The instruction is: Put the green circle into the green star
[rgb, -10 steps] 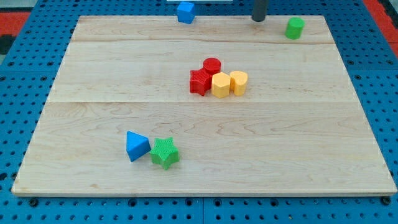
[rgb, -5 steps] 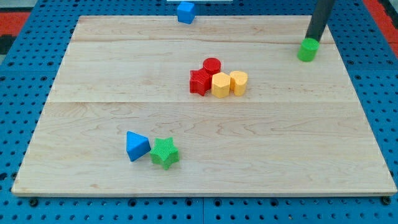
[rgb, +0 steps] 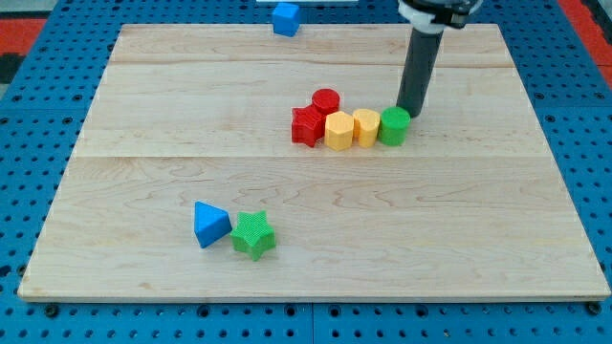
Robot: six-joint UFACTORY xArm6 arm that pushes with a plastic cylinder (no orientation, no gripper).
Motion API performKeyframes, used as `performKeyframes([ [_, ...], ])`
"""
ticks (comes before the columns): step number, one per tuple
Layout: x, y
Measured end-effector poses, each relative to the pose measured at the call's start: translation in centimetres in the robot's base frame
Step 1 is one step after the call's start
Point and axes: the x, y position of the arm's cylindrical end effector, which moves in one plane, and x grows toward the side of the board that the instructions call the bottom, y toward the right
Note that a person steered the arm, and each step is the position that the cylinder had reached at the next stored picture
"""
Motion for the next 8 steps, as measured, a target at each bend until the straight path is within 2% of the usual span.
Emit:
performKeyframes([
  [1, 3.5, -0.1],
  [2, 4.6, -2.5],
  [3, 4.6, -6.7],
  [5, 9.8, -16.9],
  [6, 10.9, -19.4],
  [7, 7.8, -23.8],
  [8, 0.9, -30.5],
])
